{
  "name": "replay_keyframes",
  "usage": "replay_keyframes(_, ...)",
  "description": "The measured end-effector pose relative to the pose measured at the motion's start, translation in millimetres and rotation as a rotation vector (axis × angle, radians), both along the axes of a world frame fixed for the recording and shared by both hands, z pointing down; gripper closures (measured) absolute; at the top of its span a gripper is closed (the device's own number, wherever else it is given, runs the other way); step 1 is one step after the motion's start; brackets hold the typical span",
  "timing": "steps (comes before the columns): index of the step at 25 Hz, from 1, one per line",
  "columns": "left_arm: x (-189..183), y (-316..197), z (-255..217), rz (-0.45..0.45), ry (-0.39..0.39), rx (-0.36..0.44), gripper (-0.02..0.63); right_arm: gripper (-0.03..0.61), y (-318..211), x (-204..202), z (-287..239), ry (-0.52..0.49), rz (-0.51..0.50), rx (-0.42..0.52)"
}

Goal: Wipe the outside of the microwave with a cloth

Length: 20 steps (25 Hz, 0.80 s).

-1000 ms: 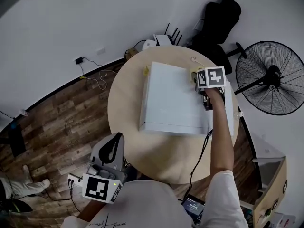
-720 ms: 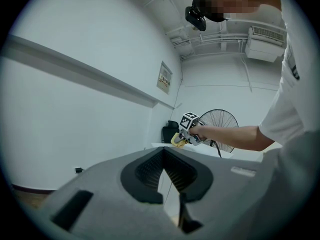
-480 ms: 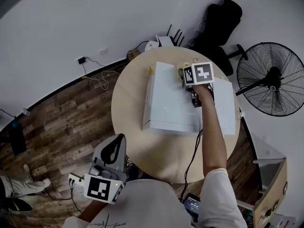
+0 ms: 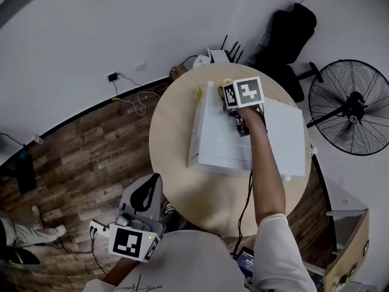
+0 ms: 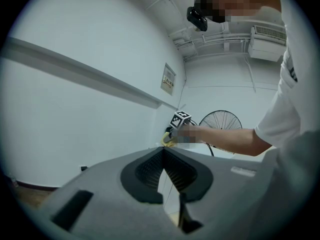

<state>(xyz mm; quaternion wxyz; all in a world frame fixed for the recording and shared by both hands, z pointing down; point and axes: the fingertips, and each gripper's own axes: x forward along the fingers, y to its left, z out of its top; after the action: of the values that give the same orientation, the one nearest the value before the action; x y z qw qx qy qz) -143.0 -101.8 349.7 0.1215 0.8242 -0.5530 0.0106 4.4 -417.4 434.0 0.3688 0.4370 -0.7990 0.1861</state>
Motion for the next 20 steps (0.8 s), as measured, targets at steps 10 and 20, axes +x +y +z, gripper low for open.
replay_keyframes(10,-3,15,-1,-0.032,-0.015,-0.005,0.624,0.446,16,-42,-7,-0.171,-0.063,-0.026)
replay_keyframes(20,27,22,-13,0.03,-0.05,0.034,0.624,0.446,29,-1,-41,-0.243,-0.014,0.026)
